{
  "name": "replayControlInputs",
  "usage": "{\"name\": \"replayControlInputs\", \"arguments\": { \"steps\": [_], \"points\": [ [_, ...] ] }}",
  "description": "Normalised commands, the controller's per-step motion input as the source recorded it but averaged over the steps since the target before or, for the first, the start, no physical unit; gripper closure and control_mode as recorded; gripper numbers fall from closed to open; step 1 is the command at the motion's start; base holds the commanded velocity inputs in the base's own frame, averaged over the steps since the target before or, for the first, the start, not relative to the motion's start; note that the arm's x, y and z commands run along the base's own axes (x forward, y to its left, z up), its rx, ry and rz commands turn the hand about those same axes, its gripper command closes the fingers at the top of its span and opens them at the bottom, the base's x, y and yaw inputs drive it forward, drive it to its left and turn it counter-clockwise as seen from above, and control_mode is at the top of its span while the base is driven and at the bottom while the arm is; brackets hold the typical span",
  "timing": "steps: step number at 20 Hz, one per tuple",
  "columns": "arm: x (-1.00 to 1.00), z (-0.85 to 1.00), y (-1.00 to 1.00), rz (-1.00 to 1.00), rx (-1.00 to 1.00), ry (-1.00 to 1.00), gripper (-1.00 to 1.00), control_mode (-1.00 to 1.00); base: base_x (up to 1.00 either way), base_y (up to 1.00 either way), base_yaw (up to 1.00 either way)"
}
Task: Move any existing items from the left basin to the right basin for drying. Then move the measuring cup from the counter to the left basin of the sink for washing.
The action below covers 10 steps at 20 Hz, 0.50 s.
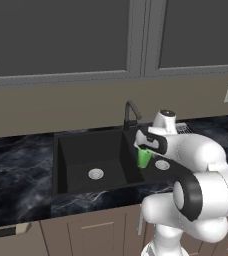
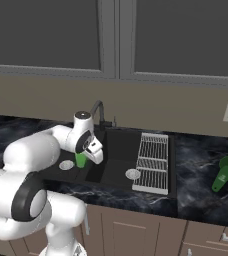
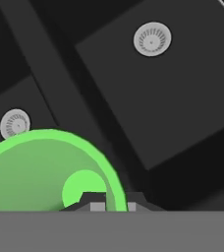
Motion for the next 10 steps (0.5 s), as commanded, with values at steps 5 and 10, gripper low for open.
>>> {"name": "replayControlInputs", "arguments": {
  "steps": [5, 10],
  "points": [
    [-0.03, 0.05, -0.47, -0.02, 0.00, 0.00, 1.00, -1.00, 0.00, 0.00, 0.00],
    [-0.01, 0.00, -0.48, -0.02, 0.00, 0.00, 1.00, -1.00, 0.00, 0.00, 0.00]
  ]
}}
